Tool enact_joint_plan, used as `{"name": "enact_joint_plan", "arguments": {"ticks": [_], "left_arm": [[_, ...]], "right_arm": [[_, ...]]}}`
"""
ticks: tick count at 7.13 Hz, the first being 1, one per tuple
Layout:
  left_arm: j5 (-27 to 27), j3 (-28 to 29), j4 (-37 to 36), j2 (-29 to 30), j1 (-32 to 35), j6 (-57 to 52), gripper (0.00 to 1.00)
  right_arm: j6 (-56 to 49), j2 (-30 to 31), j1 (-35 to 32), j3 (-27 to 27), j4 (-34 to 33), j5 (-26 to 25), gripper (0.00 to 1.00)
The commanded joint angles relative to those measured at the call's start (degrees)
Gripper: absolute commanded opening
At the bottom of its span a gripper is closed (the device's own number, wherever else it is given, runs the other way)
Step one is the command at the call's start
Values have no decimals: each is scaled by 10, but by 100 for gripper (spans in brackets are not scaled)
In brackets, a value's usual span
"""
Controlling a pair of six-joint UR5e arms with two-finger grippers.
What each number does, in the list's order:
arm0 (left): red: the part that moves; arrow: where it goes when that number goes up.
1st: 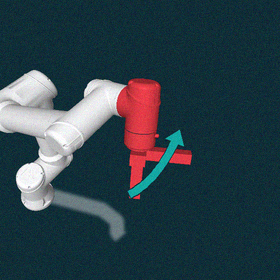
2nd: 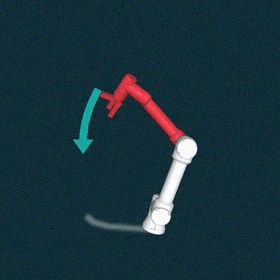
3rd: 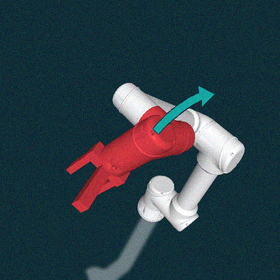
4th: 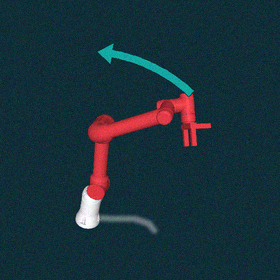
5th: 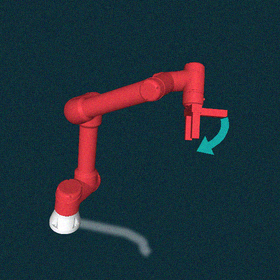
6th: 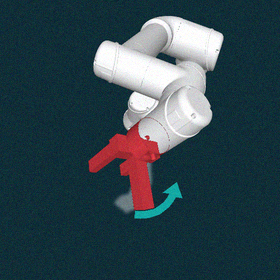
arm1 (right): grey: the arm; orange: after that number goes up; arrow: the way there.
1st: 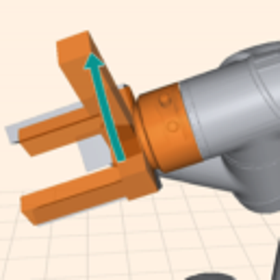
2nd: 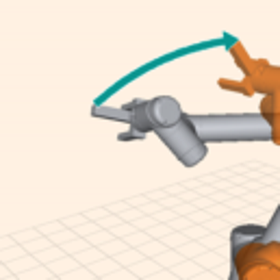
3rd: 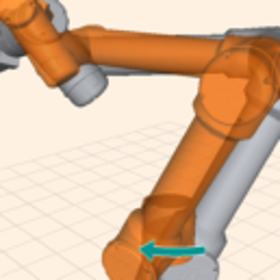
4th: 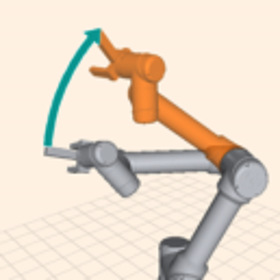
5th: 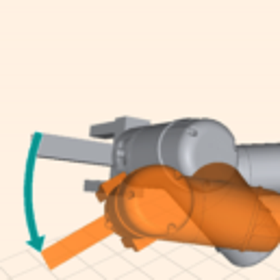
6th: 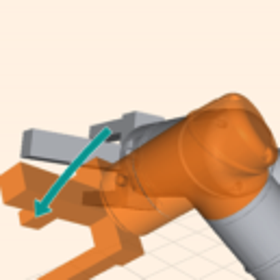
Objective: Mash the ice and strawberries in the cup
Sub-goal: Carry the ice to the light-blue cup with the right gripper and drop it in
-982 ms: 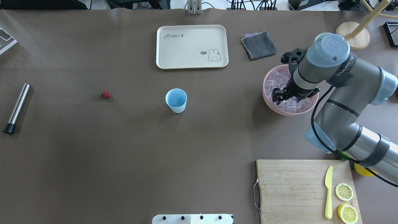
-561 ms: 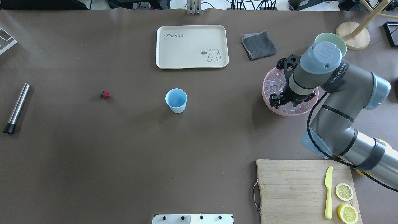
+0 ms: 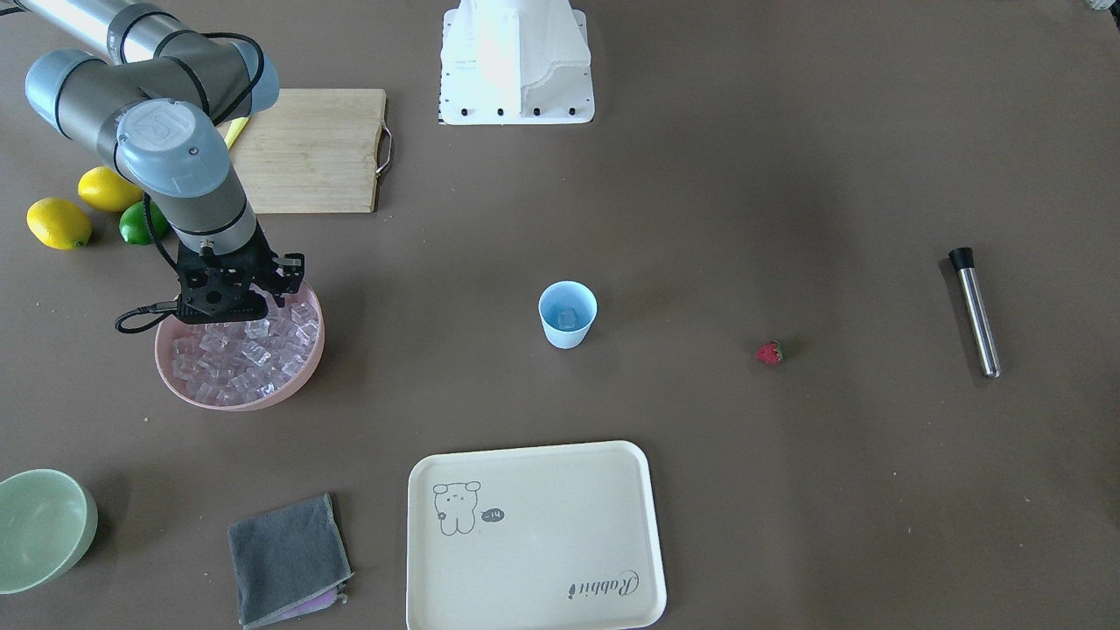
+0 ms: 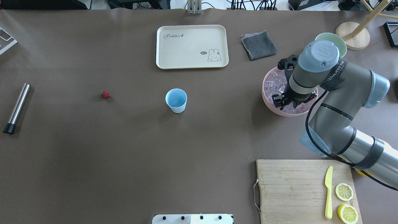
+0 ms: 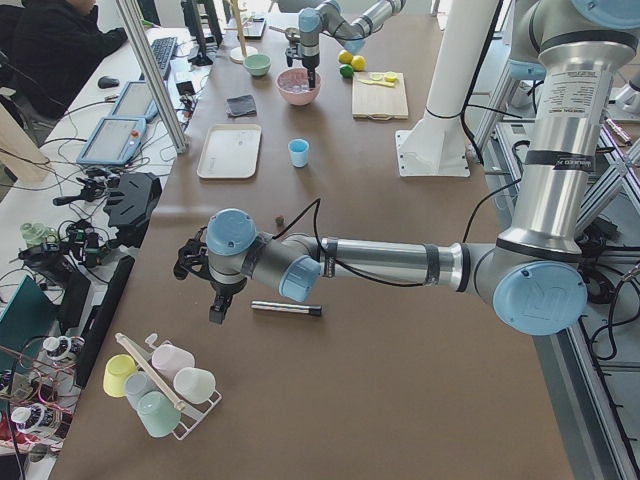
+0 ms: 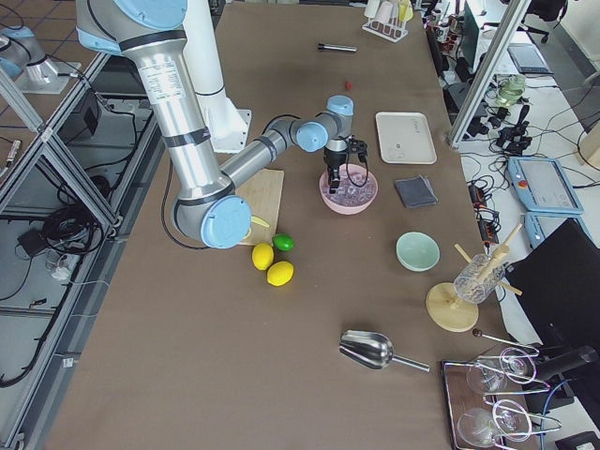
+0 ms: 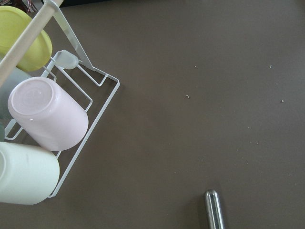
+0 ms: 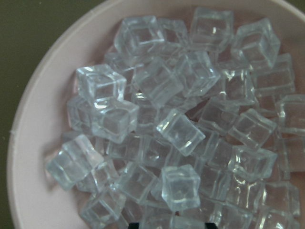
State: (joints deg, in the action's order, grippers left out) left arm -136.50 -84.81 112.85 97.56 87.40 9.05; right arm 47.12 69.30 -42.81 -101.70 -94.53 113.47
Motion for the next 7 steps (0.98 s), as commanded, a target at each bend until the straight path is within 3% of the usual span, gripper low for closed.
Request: {"name": "enact_joint_plan", "arguments": {"ticks": [1, 3, 5, 7], "left_arm": [[-1, -1, 1, 1, 0, 0, 98], [-1, -1, 0, 1, 1, 0, 98], [0, 0, 0, 0, 1, 0, 98], [0, 3, 0, 0, 0, 0, 98]], "right_arm": [[-3, -1, 0, 0, -4, 1, 18], [-4, -20, -17, -4, -23, 9, 16], [-14, -101, -37, 0, -96, 34, 16], [1, -168, -46, 26, -105, 50, 16]]}}
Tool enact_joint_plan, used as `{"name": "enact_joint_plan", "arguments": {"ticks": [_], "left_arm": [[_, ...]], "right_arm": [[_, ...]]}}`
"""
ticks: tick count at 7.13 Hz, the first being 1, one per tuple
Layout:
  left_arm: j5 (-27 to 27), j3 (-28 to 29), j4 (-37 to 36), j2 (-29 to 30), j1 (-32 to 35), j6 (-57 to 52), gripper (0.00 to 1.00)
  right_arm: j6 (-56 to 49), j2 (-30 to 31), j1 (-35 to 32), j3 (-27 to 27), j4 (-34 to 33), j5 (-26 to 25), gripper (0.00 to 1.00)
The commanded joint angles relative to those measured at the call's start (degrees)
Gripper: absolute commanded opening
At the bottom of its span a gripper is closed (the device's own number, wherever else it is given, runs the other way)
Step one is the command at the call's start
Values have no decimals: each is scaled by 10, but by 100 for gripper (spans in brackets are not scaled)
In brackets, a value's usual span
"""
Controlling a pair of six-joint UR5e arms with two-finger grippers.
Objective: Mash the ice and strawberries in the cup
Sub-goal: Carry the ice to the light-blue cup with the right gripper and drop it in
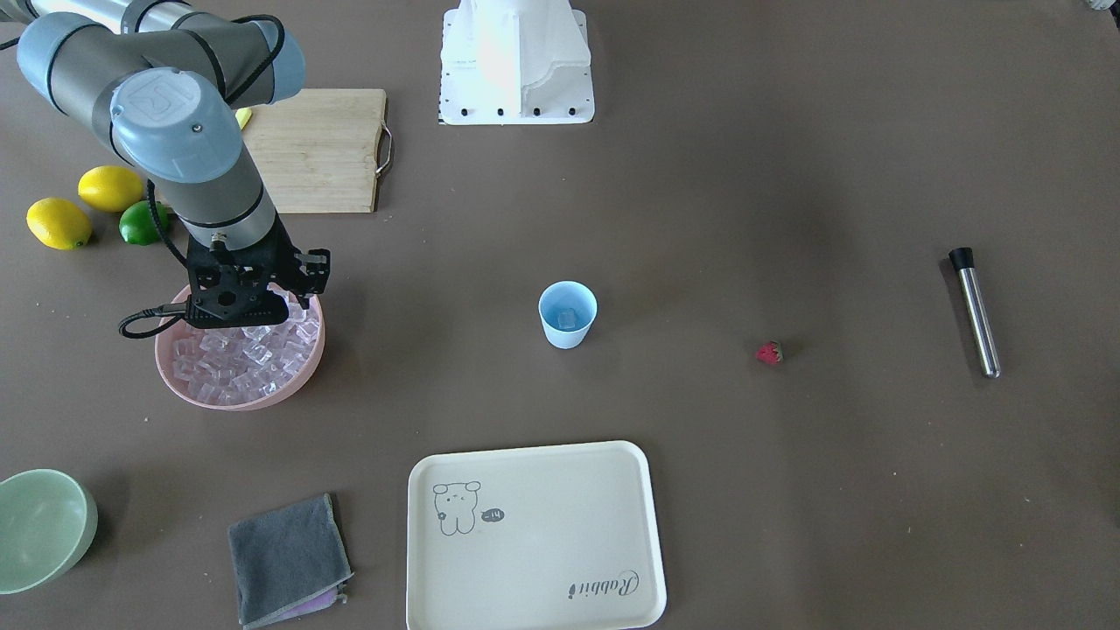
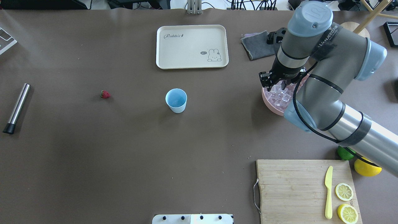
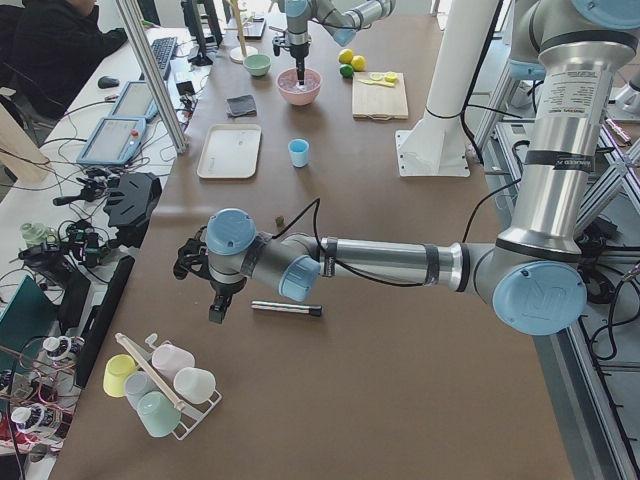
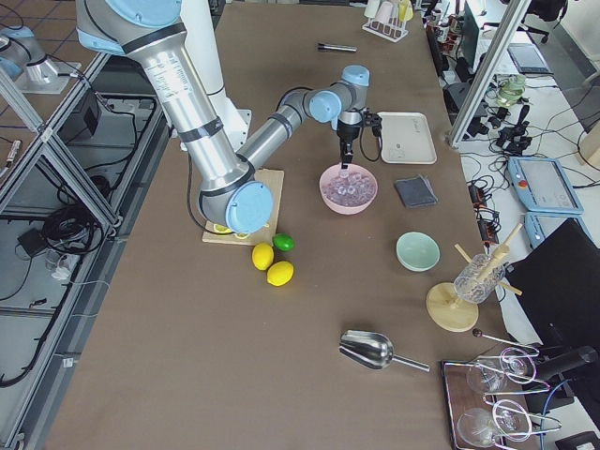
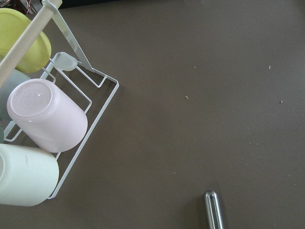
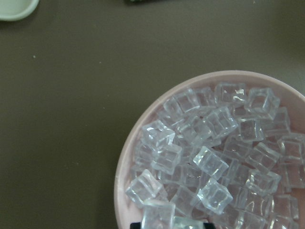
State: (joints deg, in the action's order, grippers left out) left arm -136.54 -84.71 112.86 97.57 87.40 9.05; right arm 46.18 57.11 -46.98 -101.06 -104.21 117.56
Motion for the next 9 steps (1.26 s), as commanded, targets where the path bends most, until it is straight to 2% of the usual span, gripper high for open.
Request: {"name": "enact_joint_plan", "arguments": {"ticks": [1, 2, 5, 7, 9], "left_arm": [[0, 0, 0, -1, 0, 0, 98], [0, 1, 0, 0, 0, 0, 98], [0, 6, 0, 1, -1, 0, 98], [0, 9, 0, -1, -1, -1, 98], [0, 9, -1, 0, -1, 0, 98]], "right_arm": [[55, -101, 14, 71, -1, 7, 16], [99, -161, 36, 132, 17, 3, 16], [222, -245, 83, 217, 105, -11, 16], [275, -254, 122, 249, 207, -42, 17], [277, -251, 128, 250, 211, -44, 18]]}}
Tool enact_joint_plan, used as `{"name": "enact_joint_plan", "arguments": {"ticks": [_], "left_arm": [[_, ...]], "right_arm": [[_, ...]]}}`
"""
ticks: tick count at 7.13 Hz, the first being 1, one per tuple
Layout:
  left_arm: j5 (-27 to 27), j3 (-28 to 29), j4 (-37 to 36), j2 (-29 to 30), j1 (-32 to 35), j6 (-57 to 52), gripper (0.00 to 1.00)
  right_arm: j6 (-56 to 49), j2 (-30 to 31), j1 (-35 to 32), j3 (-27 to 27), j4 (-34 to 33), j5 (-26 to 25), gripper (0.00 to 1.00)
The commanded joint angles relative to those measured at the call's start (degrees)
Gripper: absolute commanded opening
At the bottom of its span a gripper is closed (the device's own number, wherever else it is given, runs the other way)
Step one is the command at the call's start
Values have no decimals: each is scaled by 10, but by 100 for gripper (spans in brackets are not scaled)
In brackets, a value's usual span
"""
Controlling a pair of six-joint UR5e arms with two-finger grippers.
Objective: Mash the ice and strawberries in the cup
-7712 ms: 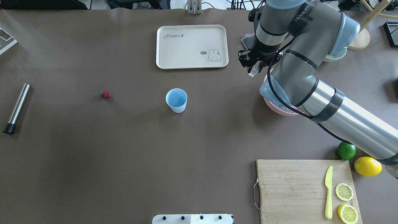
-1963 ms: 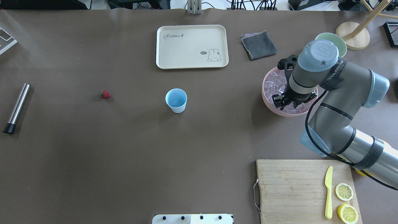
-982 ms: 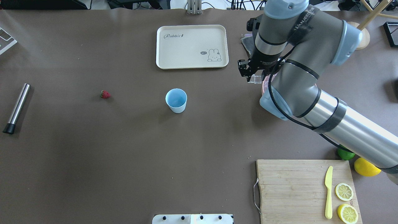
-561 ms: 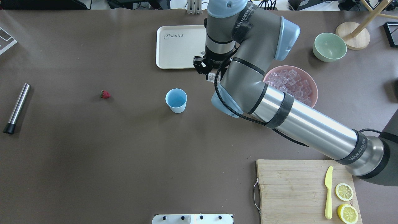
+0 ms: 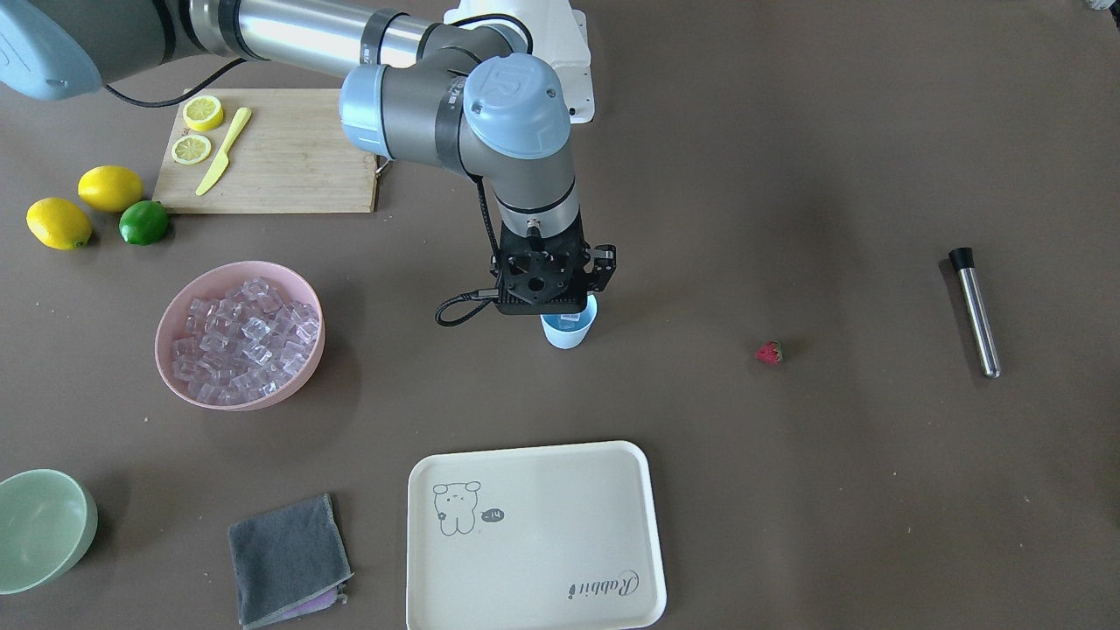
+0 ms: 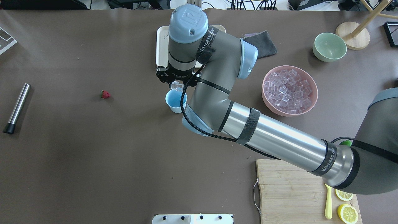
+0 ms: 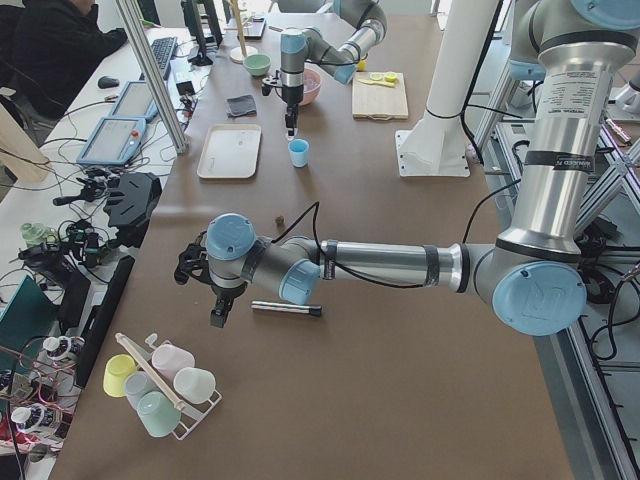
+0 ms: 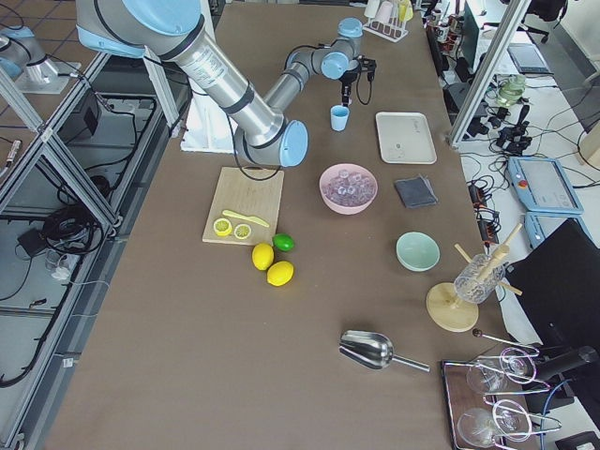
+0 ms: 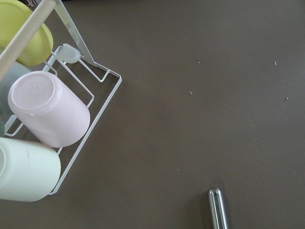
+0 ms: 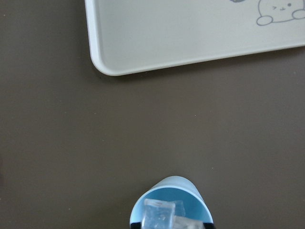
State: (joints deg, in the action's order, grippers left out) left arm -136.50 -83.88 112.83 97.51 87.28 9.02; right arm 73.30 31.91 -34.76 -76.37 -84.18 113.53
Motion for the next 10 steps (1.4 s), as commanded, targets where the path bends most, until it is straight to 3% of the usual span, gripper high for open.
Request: {"name": "enact_joint_plan", "arguments": {"ticks": [1, 2, 3, 4, 7, 9, 10], "left_arm": [[0, 0, 0, 0, 0, 0, 98], [-1, 0, -1, 0, 0, 0, 98], [-1, -1, 0, 0, 0, -1, 98], [-1, -1, -1, 1, 0, 0, 98], [0, -1, -1, 6, -2, 0, 98], [0, 0, -2, 14, -6, 6, 98], [14, -1, -17, 23, -8, 15, 98]], "right_arm": [[9, 5, 7, 0, 10, -3, 18], [9, 10, 8, 0, 10, -3, 27], [8, 13, 8, -11, 10, -7, 91], [10, 11, 14, -13, 10, -32, 99], [18, 24, 8, -27, 2, -31, 99], [-40, 121, -32, -141, -53, -14, 99], [-97, 188, -82, -222, -98, 33, 99]]}}
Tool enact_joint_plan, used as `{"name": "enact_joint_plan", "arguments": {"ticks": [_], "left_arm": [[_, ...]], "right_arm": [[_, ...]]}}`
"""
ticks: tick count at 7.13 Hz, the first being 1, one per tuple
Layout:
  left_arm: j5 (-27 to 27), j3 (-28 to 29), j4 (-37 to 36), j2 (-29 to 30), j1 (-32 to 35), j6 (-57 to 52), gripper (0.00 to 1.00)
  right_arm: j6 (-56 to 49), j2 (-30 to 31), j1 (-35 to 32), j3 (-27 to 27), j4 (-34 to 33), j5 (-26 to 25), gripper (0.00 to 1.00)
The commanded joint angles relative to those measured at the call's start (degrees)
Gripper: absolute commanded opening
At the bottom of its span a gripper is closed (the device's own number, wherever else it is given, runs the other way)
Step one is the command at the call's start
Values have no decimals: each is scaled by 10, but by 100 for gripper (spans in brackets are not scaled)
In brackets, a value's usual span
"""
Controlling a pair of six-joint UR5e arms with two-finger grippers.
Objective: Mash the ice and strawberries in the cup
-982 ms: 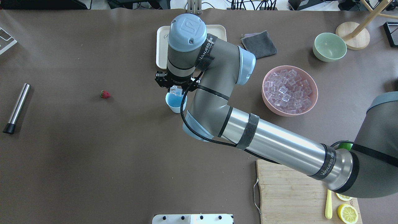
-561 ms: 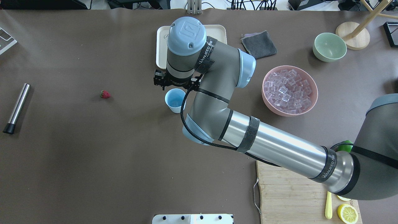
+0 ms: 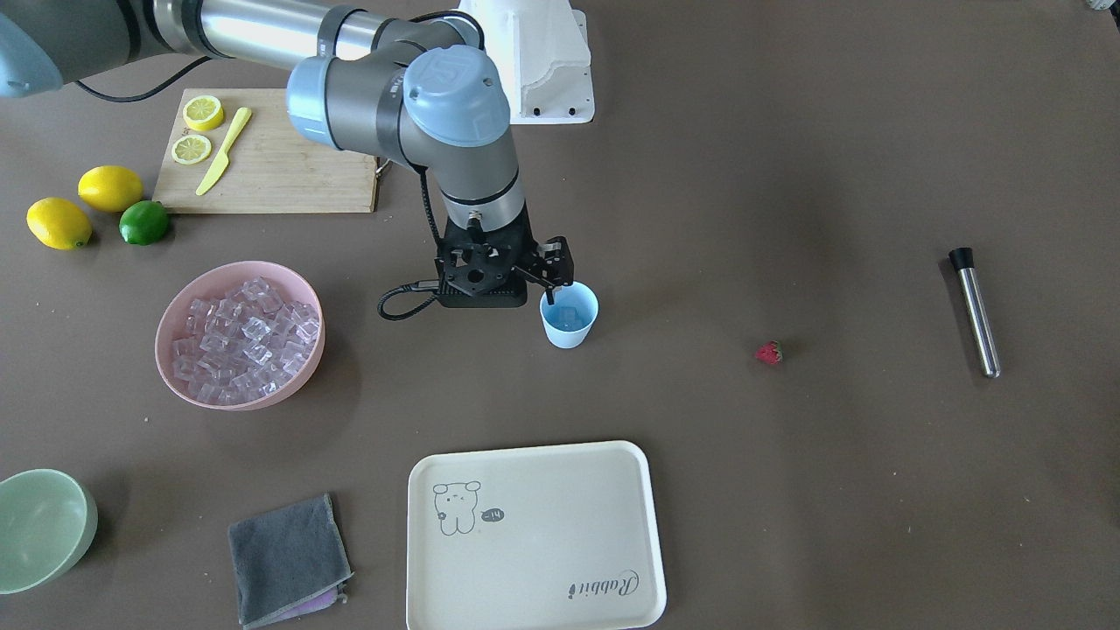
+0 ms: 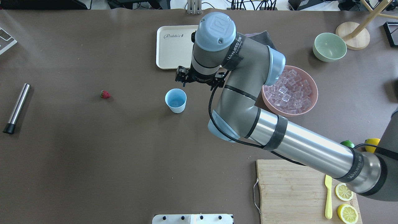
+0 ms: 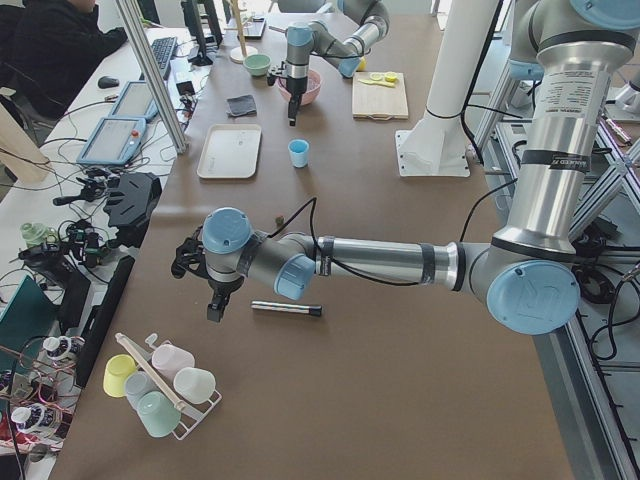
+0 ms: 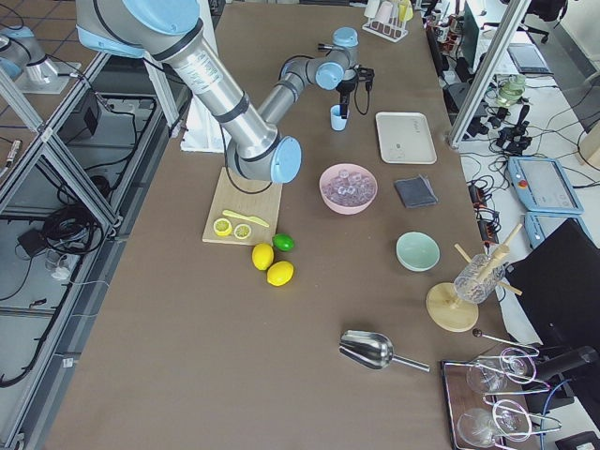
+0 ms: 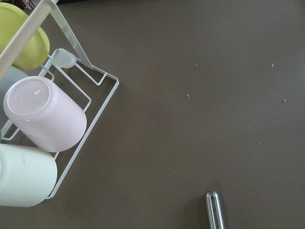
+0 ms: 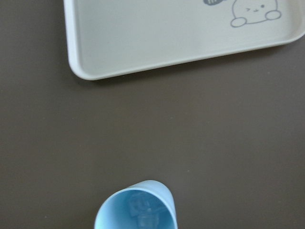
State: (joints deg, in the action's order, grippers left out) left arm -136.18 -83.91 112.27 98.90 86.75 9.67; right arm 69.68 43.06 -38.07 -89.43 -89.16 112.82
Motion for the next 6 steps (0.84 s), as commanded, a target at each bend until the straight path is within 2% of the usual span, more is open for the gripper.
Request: {"name": "enact_joint_plan", "arguments": {"ticks": [1, 3, 4, 5, 6], "left_arm": [[16, -4, -20, 15, -5, 17, 98], [22, -10, -20, 37, -48, 89, 98], [50, -18, -17, 46, -94, 141, 98], [67, -29, -15, 57, -148, 206, 98], [84, -42, -15, 70, -183, 264, 98]], "right_arm": [[-157, 148, -104, -148, -67, 87, 99], [-337, 254, -187, -167, -65, 106, 99], [-417, 305, -238, -176, -62, 125, 99], [-480, 341, -284, -179, -62, 166, 99], [-555, 381, -332, -179, -62, 172, 99]]}}
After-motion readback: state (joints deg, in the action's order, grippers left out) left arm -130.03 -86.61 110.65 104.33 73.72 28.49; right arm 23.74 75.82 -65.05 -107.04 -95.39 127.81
